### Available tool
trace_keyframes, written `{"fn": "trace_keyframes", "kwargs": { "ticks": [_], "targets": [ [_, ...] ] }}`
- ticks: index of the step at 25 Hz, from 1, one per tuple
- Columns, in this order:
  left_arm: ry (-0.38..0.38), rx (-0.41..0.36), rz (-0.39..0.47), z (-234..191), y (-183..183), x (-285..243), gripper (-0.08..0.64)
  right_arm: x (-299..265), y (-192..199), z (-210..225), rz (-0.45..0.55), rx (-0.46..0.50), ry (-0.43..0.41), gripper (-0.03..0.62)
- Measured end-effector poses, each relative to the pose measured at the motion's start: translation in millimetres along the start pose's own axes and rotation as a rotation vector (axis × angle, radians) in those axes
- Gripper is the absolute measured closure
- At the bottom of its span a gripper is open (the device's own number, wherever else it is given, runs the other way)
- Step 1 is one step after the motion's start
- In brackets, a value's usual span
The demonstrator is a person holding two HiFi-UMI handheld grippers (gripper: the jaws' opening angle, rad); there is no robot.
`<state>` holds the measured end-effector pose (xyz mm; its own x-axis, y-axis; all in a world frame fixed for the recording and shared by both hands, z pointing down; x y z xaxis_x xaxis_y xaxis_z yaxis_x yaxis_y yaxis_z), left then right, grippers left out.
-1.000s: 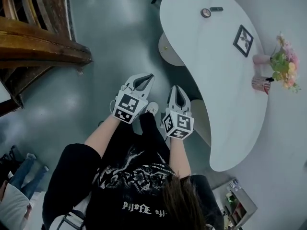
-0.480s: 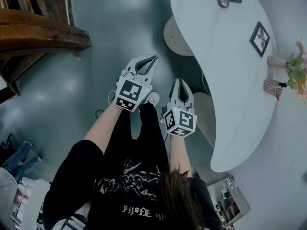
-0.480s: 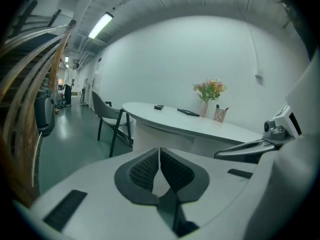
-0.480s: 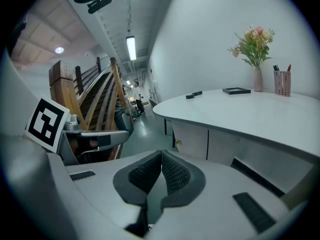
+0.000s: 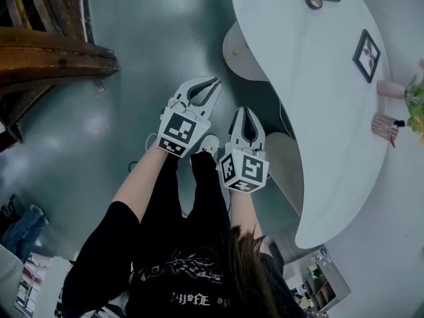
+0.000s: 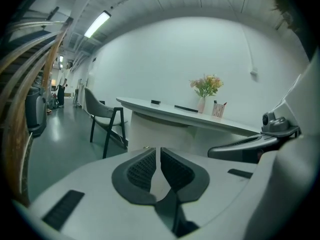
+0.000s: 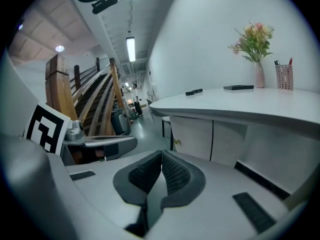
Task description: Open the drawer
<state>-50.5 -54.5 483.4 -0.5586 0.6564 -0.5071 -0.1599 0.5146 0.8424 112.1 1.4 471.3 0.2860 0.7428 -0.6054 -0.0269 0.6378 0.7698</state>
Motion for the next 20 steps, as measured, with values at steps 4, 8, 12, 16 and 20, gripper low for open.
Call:
{"fn": "trace_keyframes", "kwargs": {
  "ticks": [4, 8, 12, 16, 20],
  "targets": [
    [-0.004, 0.003, 0.004, -10, 5, -20, 0.534, -15, 8, 6, 0.003, -0.001, 0.016, 0.566],
    [-0.001, 0.034, -0.004, -14, 19, -35, 0.534, -28, 18, 10, -0.003, -0.001, 0.018, 0.566],
    [0.017, 0.031, -0.019, -18, 27, -54, 0.526, -40, 24, 13, 0.004, -0.006, 0.019, 0.566],
    [0.059, 0.044, -0.029, -24, 32, -72, 0.440, -50, 31, 17, 0.001, -0.012, 0.026, 0.566],
    [0.082, 0.031, -0.032, -34, 29, -94, 0.376, -58, 37, 21, -0.006, -0.016, 0.030, 0.566]
  ]
}}
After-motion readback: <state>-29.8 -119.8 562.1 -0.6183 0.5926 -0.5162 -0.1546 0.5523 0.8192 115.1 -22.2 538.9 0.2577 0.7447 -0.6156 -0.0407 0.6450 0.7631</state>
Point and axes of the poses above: the fingertips, and each gripper's own axes: x backward along the fingers, z to its right, y out of its underside, the point moved 10 cm from there along x, backward along the fingers, and after that the axes turned 9 degrees about -z, right-handed, at the moved point
